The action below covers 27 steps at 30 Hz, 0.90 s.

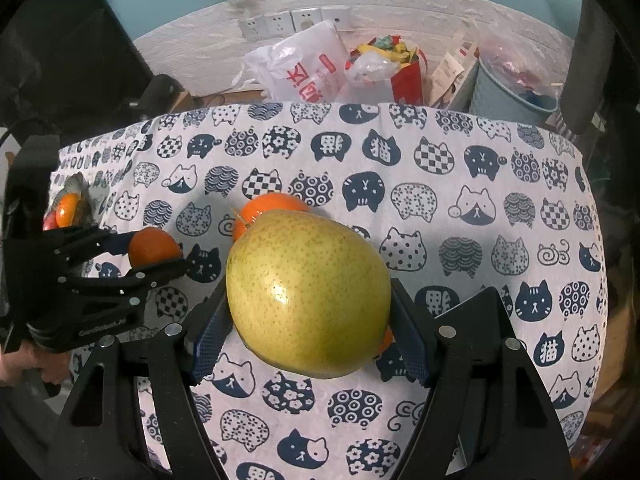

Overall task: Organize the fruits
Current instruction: 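Carry the orange in the left tool and pear in the right tool to the bowl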

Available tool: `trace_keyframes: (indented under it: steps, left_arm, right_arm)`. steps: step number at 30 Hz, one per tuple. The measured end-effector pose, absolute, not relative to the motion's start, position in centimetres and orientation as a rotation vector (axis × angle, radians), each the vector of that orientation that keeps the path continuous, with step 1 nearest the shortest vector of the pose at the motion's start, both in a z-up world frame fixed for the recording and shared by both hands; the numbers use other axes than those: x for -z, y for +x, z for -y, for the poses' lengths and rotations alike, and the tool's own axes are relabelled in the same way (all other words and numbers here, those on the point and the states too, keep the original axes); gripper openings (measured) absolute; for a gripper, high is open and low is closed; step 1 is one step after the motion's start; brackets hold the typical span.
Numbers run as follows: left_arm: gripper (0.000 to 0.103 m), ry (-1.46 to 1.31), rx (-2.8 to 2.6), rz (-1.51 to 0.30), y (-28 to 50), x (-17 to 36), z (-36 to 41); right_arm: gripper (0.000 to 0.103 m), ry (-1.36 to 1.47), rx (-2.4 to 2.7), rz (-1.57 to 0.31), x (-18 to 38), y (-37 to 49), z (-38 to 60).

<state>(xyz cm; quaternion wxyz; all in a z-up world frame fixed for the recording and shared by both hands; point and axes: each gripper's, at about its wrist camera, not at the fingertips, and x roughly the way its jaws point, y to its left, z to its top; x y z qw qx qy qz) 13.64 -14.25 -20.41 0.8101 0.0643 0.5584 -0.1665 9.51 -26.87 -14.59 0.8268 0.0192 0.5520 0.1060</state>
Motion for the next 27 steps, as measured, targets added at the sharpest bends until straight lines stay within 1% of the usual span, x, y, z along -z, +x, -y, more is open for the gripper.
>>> trace_keyframes:
  steps: [13,27]
  left_arm:
    - [0.047,0.071,0.367,-1.103,11.7,15.2,12.8]
    - [0.047,0.034,0.326,-1.015,10.2,11.4,9.8]
  right_arm:
    - [0.074,0.023,-0.248,-1.114,12.0,9.3,25.4]
    - [0.074,-0.007,-0.305,-1.046,8.7,8.9,22.1]
